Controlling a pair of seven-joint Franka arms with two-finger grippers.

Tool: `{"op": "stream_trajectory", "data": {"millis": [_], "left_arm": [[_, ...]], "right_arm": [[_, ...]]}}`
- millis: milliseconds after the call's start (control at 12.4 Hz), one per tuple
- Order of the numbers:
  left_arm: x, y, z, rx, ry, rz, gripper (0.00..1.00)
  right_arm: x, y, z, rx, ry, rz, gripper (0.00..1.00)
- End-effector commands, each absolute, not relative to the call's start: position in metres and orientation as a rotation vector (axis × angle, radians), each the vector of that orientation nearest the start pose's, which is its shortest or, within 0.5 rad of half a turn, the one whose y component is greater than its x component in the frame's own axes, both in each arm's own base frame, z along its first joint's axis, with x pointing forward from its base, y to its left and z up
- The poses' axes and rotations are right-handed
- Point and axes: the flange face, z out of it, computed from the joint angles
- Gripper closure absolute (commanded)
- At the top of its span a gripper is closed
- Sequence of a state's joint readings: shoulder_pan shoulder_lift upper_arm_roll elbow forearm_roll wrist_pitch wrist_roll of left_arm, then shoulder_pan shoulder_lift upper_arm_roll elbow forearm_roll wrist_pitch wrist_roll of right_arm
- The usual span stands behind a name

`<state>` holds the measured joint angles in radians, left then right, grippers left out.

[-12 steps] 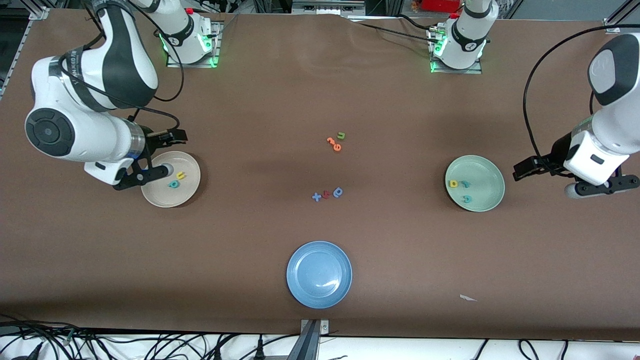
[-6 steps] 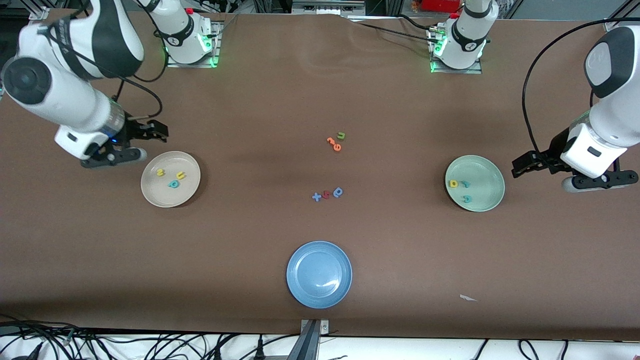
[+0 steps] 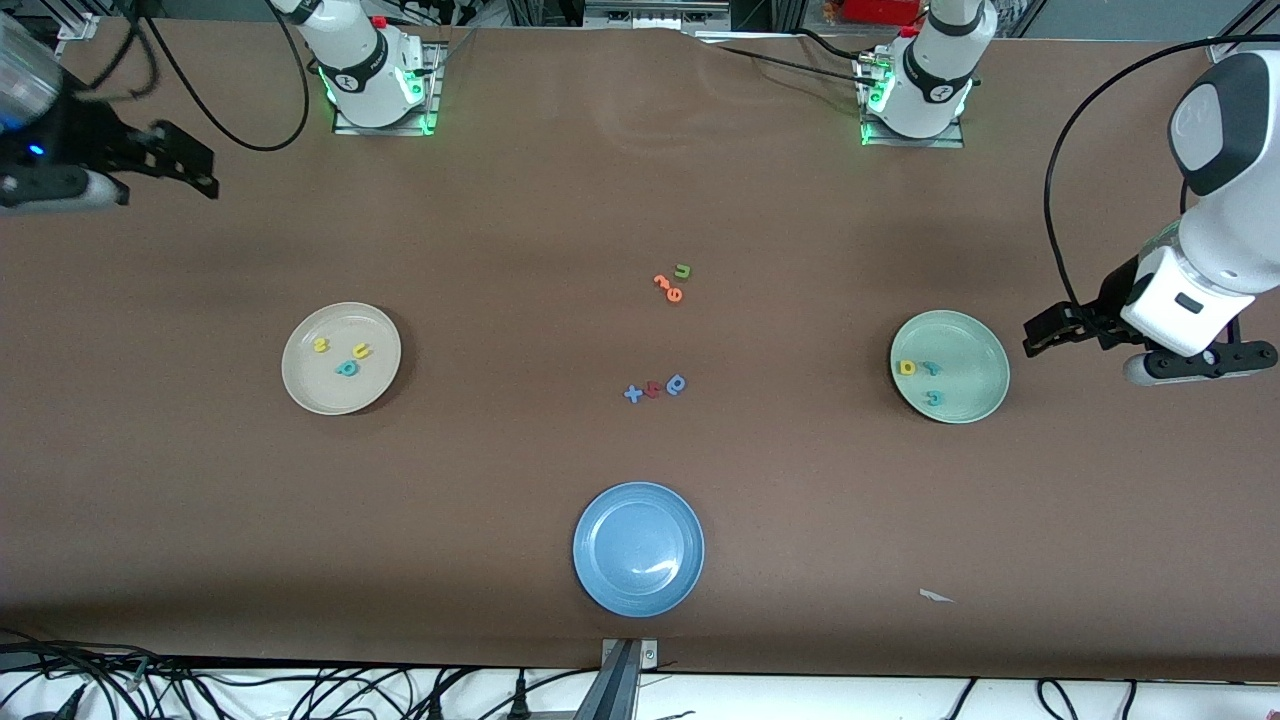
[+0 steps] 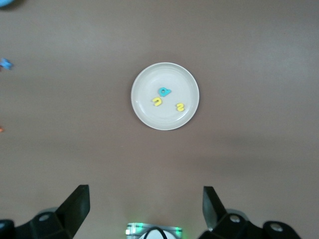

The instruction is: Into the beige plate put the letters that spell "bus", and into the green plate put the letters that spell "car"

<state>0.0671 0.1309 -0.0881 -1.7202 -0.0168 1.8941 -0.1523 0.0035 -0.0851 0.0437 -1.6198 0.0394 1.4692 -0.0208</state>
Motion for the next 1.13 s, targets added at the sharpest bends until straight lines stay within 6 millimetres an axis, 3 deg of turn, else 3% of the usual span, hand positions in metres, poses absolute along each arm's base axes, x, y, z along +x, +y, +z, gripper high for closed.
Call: {"op": "stream_trajectory", "data": {"millis": [0, 242, 403, 564, 1047], "left_arm": [[0.607, -0.004, 0.524, -3.184, -0.227, -0.117, 0.00], [0.603, -0.005, 0.521, -3.178, -0.276, -0.063, 0.00], [0.603, -0.004, 0.522, -3.177, -0.290, -0.055, 0.00], [0.605, -0.005, 0.531, -3.173, -0.340, -0.083, 0.00], [0.609, -0.014, 0.536, -3.177, -0.317, -0.099, 0.00]], "right_arm": [[0.532, 0.021, 0.643, -3.045, -0.084, 0.126, 0.00], [0.537, 0.031, 0.629, -3.075, -0.089, 0.165, 0.00], [0.549, 0.028, 0.608, -3.087, -0.080, 0.198, 0.00], [0.550, 0.036, 0.613, -3.096, -0.105, 0.142, 0.00], [0.555, 0.034, 0.613, -3.103, -0.114, 0.051, 0.00]]}}
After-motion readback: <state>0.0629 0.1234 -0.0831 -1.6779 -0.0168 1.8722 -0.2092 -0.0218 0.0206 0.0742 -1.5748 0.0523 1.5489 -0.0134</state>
